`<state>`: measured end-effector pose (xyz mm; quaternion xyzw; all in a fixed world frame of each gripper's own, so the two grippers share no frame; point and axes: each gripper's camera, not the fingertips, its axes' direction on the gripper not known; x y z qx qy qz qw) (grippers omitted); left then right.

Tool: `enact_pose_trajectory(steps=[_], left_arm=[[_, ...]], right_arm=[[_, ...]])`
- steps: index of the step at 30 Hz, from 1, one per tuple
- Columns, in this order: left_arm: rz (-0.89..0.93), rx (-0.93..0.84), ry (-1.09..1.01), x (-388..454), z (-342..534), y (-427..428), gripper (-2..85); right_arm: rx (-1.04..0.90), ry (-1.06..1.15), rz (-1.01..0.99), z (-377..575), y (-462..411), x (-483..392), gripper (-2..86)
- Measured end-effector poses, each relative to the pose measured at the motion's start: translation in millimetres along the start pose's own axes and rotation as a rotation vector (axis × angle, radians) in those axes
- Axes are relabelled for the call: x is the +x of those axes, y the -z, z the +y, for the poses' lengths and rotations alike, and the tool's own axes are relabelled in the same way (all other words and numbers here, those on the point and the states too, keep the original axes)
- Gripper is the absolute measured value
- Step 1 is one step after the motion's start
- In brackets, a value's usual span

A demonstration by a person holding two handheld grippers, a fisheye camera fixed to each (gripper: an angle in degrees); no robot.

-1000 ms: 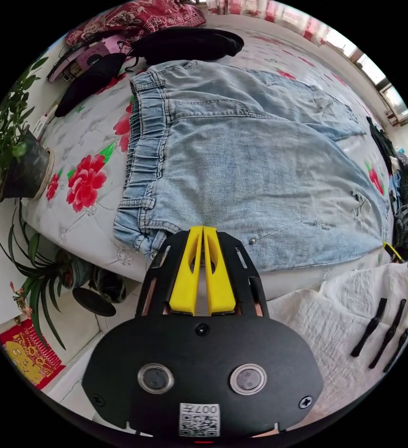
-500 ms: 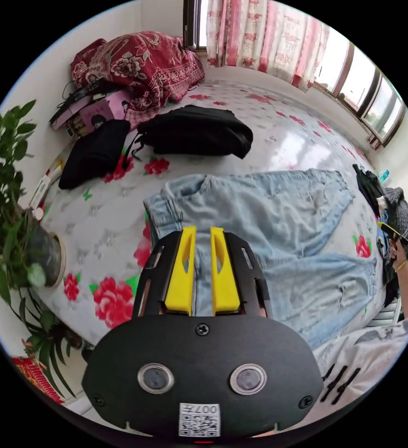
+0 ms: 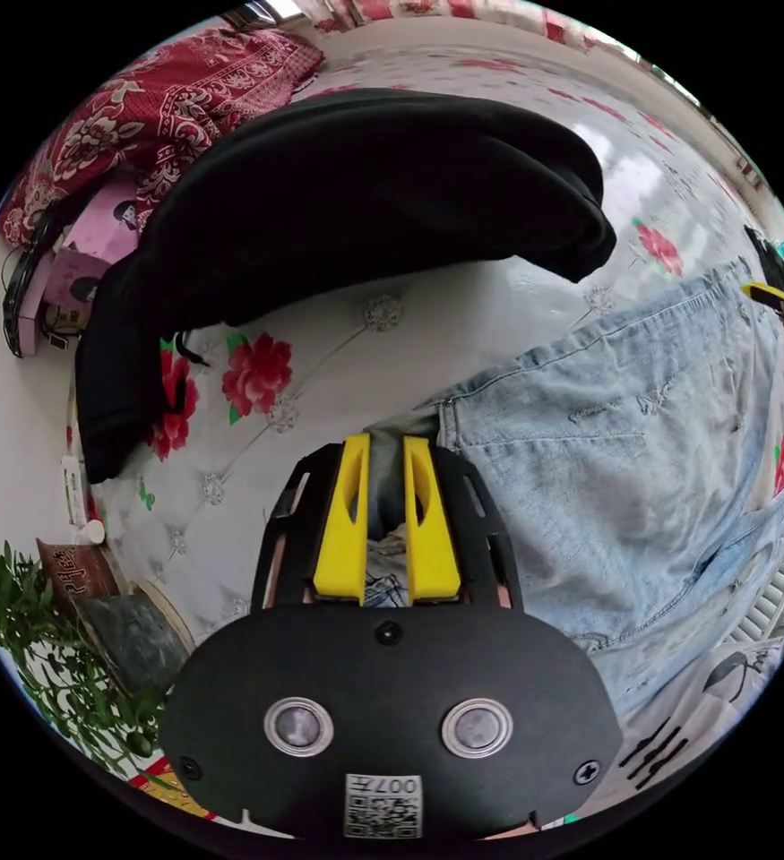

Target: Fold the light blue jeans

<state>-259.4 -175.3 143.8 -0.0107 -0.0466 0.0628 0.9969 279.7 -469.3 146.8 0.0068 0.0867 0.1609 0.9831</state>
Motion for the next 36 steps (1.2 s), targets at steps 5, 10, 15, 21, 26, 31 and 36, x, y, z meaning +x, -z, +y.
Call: enact_pose_trajectory(steps=[5,10,15,21,26,31,36], left_arm=[[0.047,0.017,0.055,-13,11,-5,0.3],[0.108,0.232,0.091,-29,43,49,-0.7],[0.182,0.523,0.132,-45,135,133,-0.8],[0.352,0.694,0.087,-48,271,170,-0.7],[0.442,0.415,0.123,-7,330,97,-0.6],[0.423,0.14,0.118,37,344,8,-0.6],[0.418,0.13,0.092,28,320,16,-0.6]], right_arm=[[0.003,-0.031,0.016,8,5,0,2.3],[0.285,-0.06,-0.163,59,96,22,0.2],[0.605,-0.033,-0.245,177,229,36,-0.2],[0.71,-0.047,-0.224,366,297,47,-0.1],[0.321,-0.268,-0.143,500,208,53,0.3],[0.17,-0.582,-0.291,592,143,74,2.5],[0.285,-0.481,-0.197,562,151,65,6.0]])
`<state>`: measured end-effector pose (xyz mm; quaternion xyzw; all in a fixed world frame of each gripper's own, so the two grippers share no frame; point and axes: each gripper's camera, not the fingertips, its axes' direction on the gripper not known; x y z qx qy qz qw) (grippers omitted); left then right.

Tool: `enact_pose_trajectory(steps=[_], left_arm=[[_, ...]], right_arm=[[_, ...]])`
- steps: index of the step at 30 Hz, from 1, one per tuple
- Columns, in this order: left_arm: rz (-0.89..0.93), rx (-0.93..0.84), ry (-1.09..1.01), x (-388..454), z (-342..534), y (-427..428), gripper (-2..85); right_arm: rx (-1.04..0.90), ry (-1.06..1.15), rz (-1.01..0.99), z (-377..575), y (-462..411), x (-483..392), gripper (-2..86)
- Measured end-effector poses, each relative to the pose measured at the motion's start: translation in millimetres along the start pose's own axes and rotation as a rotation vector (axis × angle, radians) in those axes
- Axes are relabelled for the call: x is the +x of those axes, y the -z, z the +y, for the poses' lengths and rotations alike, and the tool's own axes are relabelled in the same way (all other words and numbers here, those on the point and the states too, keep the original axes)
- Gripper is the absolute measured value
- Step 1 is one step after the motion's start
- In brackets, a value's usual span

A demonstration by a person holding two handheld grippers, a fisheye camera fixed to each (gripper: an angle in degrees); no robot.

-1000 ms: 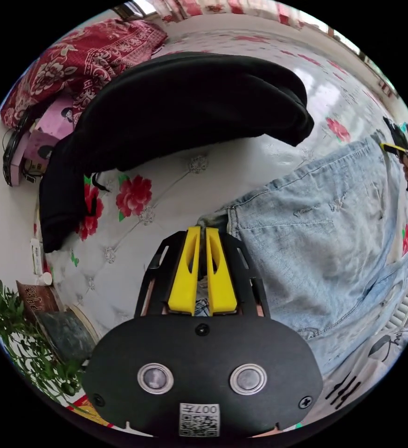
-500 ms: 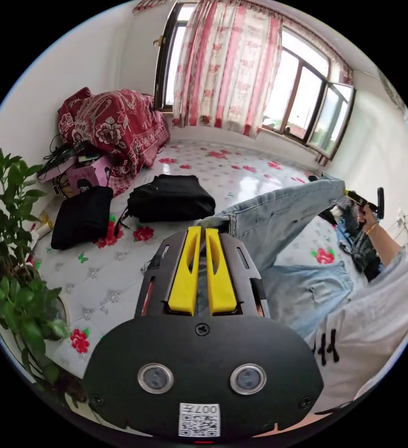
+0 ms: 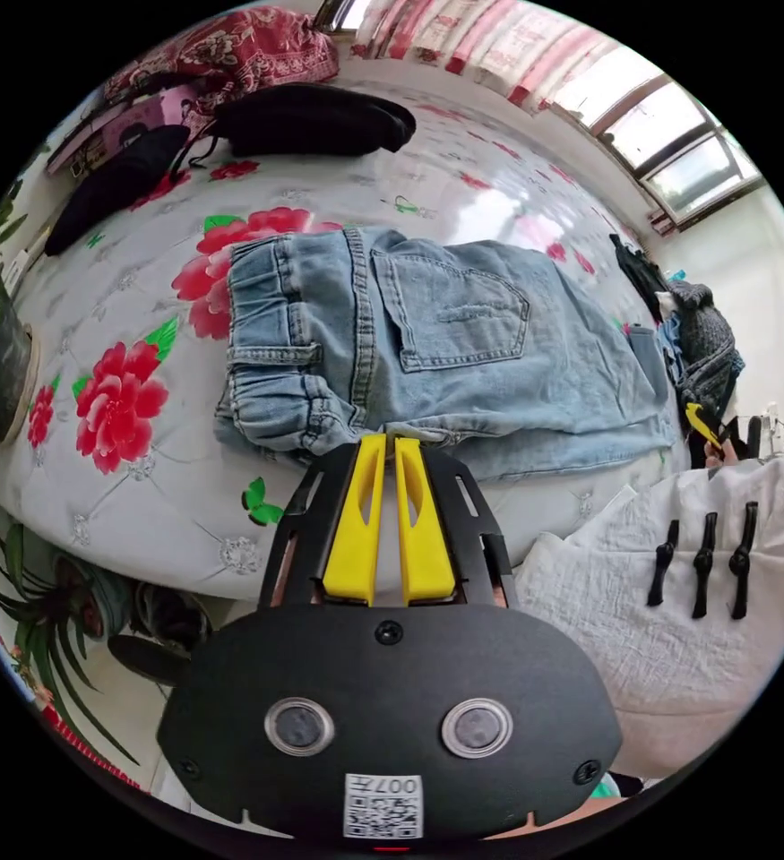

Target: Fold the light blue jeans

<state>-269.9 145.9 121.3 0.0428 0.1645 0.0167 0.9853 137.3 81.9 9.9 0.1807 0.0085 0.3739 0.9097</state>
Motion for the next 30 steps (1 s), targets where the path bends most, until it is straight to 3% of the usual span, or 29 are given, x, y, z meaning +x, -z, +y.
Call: enact_pose_trajectory(steps=[4,8,10,12,16,22,26,30], left_arm=[[-0.036,0.028,-0.046,9,-13,20,-0.6],[-0.044,0.094,-0.068,16,-27,47,-0.6],[-0.057,0.116,-0.074,19,-32,60,-0.7],[-0.075,0.167,-0.076,25,-32,81,-0.7],[-0.116,0.176,-0.092,30,-22,90,-0.7],[-0.103,-0.114,-0.014,26,-33,-12,-0.7],[-0.107,-0.103,-0.03,32,-44,-3,-0.7],[-0.079,-0.079,-0.028,34,-36,11,-0.8]], right_arm=[[-0.017,0.069,0.014,-39,-32,-25,7.1],[-0.172,0.047,0.087,-73,-85,-26,3.2],[-0.13,0.013,0.08,-80,-71,-17,1.4],[0.094,0.026,-0.042,-71,-5,-2,0.4],[0.198,-0.005,-0.084,-30,57,40,-0.1],[-0.183,-0.256,-0.029,25,-33,111,-0.2],[-0.161,-0.249,-0.031,22,-29,111,0.6],[-0.134,-0.237,0.122,10,-1,108,3.7]])
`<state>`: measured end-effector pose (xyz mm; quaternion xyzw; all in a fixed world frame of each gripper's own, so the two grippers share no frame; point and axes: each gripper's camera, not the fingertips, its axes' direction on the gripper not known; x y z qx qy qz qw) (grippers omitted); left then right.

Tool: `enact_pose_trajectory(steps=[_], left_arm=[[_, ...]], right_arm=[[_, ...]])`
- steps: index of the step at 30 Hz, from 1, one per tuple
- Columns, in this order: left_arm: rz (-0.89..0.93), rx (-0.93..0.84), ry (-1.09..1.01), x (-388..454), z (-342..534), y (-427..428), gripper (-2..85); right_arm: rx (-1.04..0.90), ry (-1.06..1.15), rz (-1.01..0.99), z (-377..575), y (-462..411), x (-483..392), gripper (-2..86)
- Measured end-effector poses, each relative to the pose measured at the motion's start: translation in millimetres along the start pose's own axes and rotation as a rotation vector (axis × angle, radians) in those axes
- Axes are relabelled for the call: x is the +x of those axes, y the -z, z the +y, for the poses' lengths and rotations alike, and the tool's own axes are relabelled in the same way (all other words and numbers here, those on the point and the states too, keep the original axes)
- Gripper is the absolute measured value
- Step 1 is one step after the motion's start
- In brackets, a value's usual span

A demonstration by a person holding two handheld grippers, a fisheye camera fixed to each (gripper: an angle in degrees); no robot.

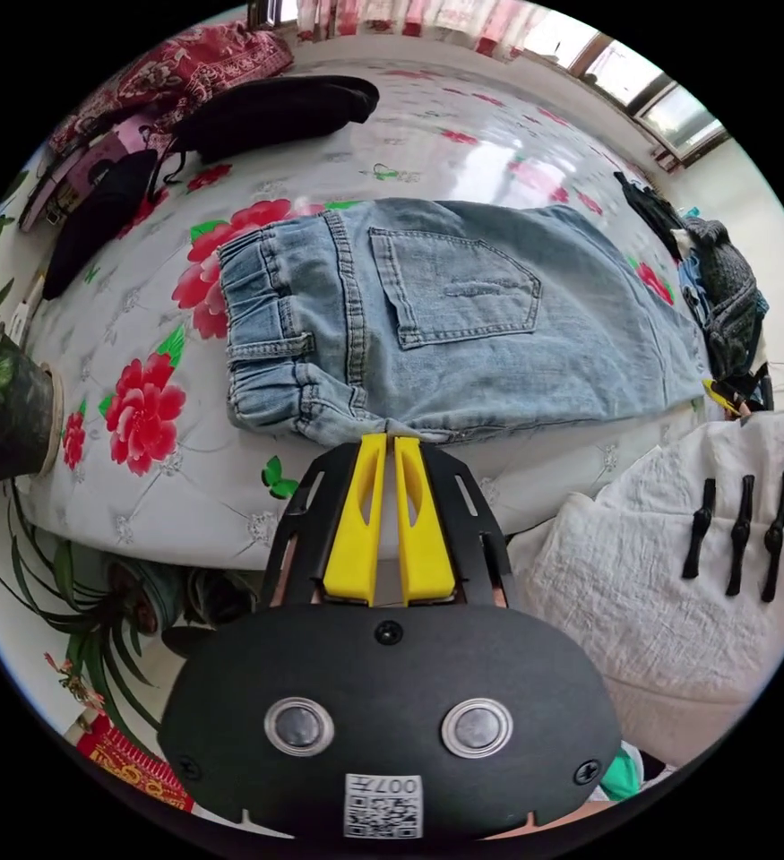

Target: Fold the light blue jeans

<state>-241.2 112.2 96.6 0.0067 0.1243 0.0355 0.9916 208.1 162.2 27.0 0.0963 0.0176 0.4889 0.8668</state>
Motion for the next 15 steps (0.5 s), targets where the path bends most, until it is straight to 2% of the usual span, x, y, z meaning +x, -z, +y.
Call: enact_pose_trajectory(steps=[3,5,9,12,15], left_arm=[[0.052,0.045,0.098,-6,15,13,-0.9],[0.056,0.084,0.129,-7,24,25,-0.9],[0.043,0.219,0.173,-5,20,56,-0.9],[0.087,0.324,0.163,2,-8,74,-0.9],[0.099,0.355,0.15,9,-40,72,-1.0]], right_arm=[[0.144,0.062,-0.014,-10,31,-26,4.7],[0.158,0.16,-0.101,-28,33,-59,5.3],[0.056,0.471,-0.332,-80,-4,-183,6.9],[-0.052,0.703,-0.4,-104,-46,-291,7.4],[-0.132,0.859,-0.39,-116,-86,-382,7.8]])
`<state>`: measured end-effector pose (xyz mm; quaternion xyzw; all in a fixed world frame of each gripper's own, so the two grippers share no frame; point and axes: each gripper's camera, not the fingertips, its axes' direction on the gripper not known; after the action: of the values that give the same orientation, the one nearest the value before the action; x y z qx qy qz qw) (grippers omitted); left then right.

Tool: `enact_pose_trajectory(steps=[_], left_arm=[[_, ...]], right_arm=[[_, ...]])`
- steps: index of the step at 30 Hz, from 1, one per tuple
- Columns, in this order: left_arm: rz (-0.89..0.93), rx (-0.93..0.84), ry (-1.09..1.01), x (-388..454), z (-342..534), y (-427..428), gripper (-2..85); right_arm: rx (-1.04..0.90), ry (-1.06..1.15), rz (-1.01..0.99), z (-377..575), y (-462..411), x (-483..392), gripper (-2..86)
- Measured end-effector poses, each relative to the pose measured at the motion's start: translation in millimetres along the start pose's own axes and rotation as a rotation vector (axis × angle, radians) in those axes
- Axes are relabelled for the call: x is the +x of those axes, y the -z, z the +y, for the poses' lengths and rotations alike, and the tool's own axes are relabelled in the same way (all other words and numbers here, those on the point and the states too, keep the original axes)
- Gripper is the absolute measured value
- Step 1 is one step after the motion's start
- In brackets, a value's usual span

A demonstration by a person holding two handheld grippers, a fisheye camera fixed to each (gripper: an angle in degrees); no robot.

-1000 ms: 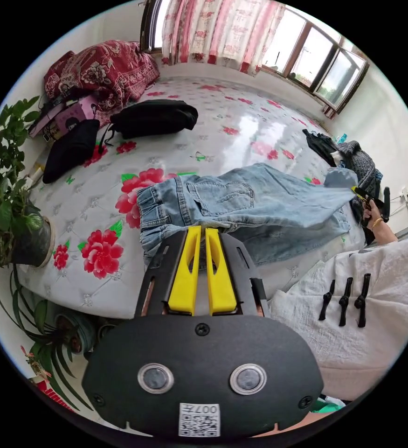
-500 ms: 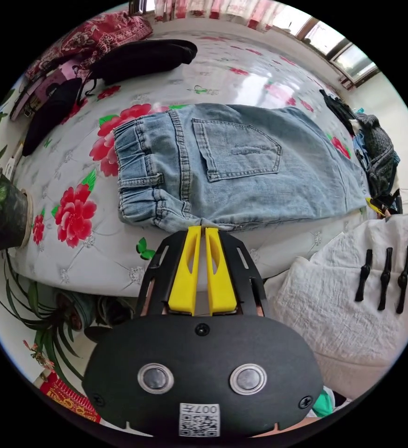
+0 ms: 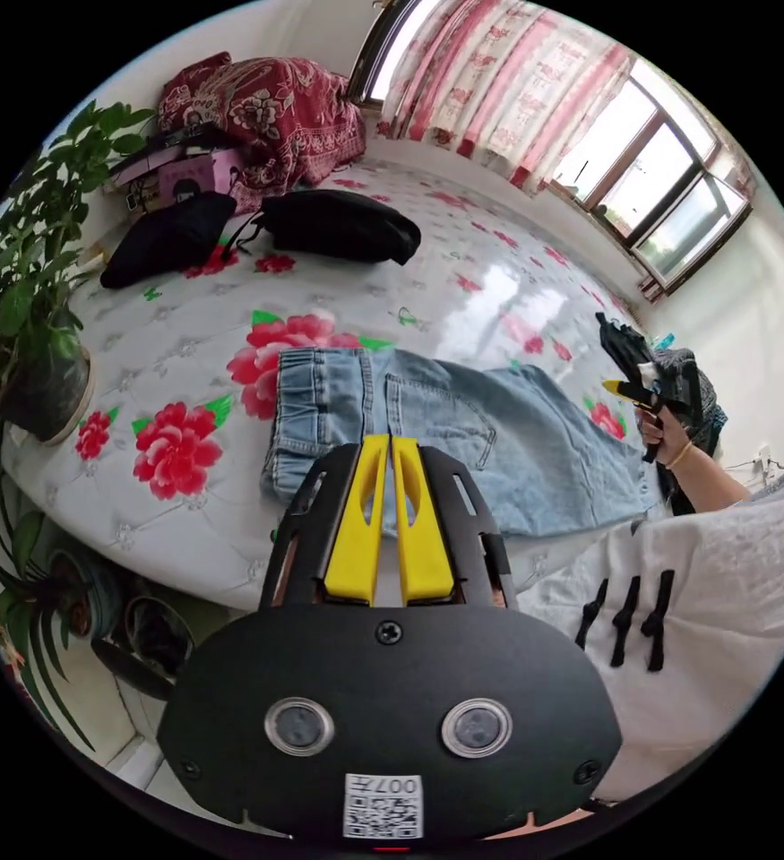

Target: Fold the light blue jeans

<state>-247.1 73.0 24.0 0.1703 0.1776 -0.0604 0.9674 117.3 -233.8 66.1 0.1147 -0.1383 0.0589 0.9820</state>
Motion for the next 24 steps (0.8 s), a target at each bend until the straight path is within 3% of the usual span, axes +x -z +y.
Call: enact_pose_trajectory(steps=[7,11,14,20,24], left_arm=[[-0.158,-0.283,0.106,-4,-7,-79,-1.0],[-0.188,-0.248,0.053,4,4,-88,-1.0],[-0.193,-0.256,0.044,9,-1,-95,-1.0],[-0.194,-0.254,0.036,17,-7,-100,-1.0],[-0.195,-0.252,0.046,21,-9,-102,-1.0]], right_arm=[[-0.292,0.142,0.005,-62,-100,-38,8.1],[-0.452,0.333,-0.05,-40,-116,-66,7.0],[-0.467,0.366,-0.052,-41,-106,-64,6.0],[-0.372,-0.105,-0.275,-105,-94,28,4.0],[-0.499,-0.325,-0.386,-127,-142,70,2.4]])
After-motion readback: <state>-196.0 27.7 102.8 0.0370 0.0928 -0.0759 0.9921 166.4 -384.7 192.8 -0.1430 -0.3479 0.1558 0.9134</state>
